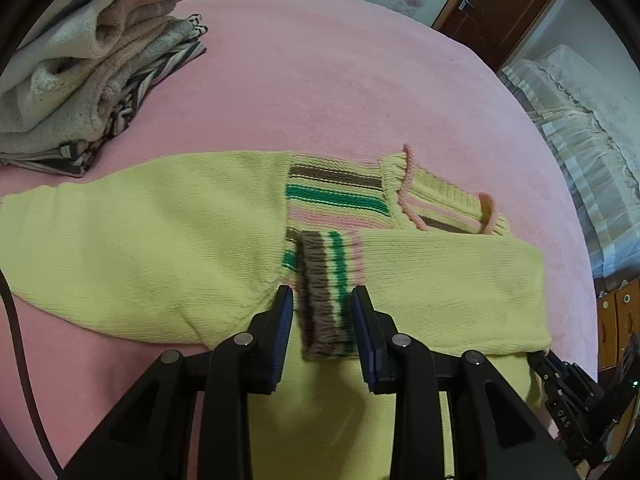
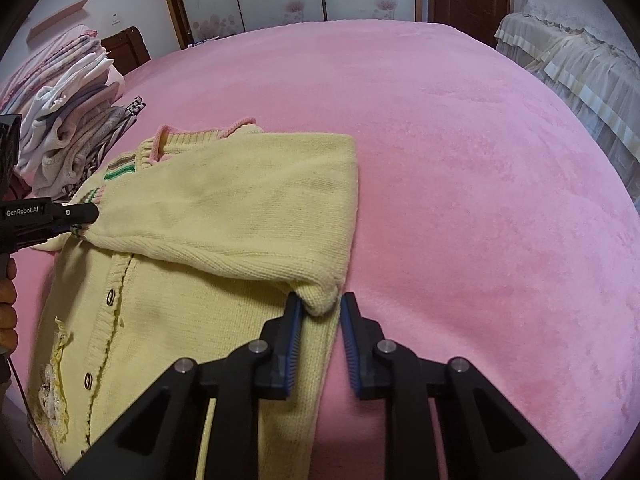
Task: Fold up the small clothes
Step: 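Open the left tool and move it to the other sleeve cuff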
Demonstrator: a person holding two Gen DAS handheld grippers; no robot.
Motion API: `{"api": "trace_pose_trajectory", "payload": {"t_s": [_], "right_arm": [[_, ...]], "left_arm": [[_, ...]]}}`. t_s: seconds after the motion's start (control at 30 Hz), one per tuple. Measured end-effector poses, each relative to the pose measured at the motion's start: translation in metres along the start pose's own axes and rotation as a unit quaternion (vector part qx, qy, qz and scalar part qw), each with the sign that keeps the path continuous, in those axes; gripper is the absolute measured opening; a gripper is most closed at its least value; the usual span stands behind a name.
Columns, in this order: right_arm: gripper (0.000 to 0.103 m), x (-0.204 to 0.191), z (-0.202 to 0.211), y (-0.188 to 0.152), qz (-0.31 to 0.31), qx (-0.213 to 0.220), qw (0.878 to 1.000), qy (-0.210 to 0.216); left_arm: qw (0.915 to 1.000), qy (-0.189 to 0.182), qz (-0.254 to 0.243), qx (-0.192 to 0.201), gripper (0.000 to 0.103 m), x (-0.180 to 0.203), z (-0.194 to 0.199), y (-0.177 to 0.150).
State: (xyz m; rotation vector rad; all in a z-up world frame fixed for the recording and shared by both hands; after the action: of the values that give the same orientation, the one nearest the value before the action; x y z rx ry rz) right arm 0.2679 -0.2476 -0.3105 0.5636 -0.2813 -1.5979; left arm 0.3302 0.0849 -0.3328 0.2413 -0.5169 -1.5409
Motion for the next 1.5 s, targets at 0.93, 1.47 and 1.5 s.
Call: {"api": "trace_pose_trajectory", "payload": {"t_s": [0.93,1.47,1.5], "right_arm": [[0.02,-0.057,0.102,-0.015,0.013,0.03,0.999,0.035],[0.02,-0.186,0.13,-0.019,0.099,0.035,0.991,0.088],[0.02,-0.196,0.13,-0.016,0.103,0.035,0.99,0.093]], "left_arm": [[0.9958,0.043,-0.004,0.081,0.1,-0.002,0.163,-0.064],[0.9889,0.117,0.026,0.089,0.1,-0.109,0.226,-0.088],[0.988,0.122,0.029,0.089,0.1,-0.115,0.227,-0.086]]}}
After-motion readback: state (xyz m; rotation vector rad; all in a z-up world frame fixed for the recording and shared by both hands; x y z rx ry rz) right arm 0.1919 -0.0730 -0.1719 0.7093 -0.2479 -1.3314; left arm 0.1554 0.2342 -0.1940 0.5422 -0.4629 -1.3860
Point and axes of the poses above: each gripper's, at about its wrist camera, not at the fingertips, and z roughly against the way its jaws point, x to its right, y to its top, the point moved 10 cm from there along -z, roughly the way its jaws point, and after that the axes turned 14 degrees about -z, right-handed, at the moved point
